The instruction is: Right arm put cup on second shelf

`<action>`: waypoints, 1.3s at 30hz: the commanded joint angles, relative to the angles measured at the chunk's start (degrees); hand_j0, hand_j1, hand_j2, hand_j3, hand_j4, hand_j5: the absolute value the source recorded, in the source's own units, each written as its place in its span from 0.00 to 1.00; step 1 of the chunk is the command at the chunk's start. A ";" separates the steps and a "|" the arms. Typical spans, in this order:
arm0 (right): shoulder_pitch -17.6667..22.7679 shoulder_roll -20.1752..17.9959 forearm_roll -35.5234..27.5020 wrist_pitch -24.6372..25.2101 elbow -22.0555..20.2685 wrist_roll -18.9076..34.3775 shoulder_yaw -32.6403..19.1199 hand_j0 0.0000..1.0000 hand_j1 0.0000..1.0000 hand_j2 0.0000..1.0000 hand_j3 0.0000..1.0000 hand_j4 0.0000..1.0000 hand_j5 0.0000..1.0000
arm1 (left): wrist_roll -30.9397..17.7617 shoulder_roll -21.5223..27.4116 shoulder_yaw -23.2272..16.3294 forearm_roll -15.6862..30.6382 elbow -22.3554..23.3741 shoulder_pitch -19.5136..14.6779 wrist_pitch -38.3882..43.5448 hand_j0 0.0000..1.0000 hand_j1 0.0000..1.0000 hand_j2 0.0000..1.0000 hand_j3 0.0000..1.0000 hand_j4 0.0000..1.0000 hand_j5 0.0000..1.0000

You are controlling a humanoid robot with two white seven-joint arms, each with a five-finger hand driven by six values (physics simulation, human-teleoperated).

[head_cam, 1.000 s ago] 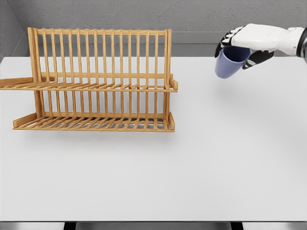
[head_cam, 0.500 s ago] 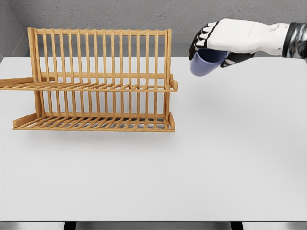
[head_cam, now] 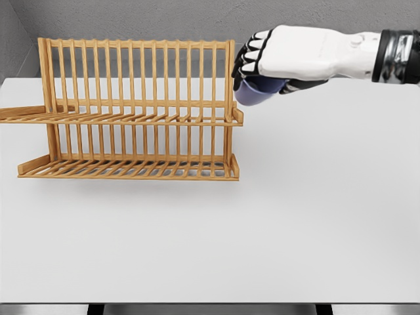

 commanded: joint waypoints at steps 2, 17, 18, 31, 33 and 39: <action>0.00 0.25 -0.20 0.08 -1.68 -0.04 0.15 0.66 0.66 0.66 0.66 0.66 0.66 | -0.07 0.00 -0.01 0.09 0.00 0.00 0.00 1.00 1.00 1.00 1.00 1.00 1.00; -2.11 4.30 0.33 0.34 -2.48 -0.04 4.28 0.66 0.66 0.66 0.66 0.66 0.66 | -0.07 0.00 -0.01 0.01 0.00 0.00 0.00 1.00 1.00 1.00 1.00 1.00 1.00; -2.11 4.38 0.50 0.43 -2.39 -0.04 4.64 0.66 0.66 0.66 0.66 0.66 0.66 | 0.02 0.00 -0.01 0.01 0.00 0.00 0.00 1.00 1.00 1.00 1.00 1.00 1.00; -1.93 4.03 0.86 0.34 -1.95 -0.04 2.71 1.00 1.00 1.00 1.00 1.00 1.00 | 0.02 0.00 -0.01 0.01 0.00 0.00 0.00 1.00 1.00 1.00 1.00 1.00 1.00; -1.06 1.58 0.86 0.25 -1.77 -0.04 -3.71 1.00 1.00 1.00 1.00 1.00 1.00 | 0.02 0.00 -0.01 0.01 0.00 0.00 0.00 1.00 1.00 1.00 1.00 1.00 1.00; 10.80 -6.51 0.77 -0.63 2.79 -0.04 -16.63 1.00 1.00 1.00 1.00 1.00 1.00 | -0.07 0.00 -0.01 0.01 0.00 0.00 0.00 1.00 1.00 1.00 1.00 1.00 1.00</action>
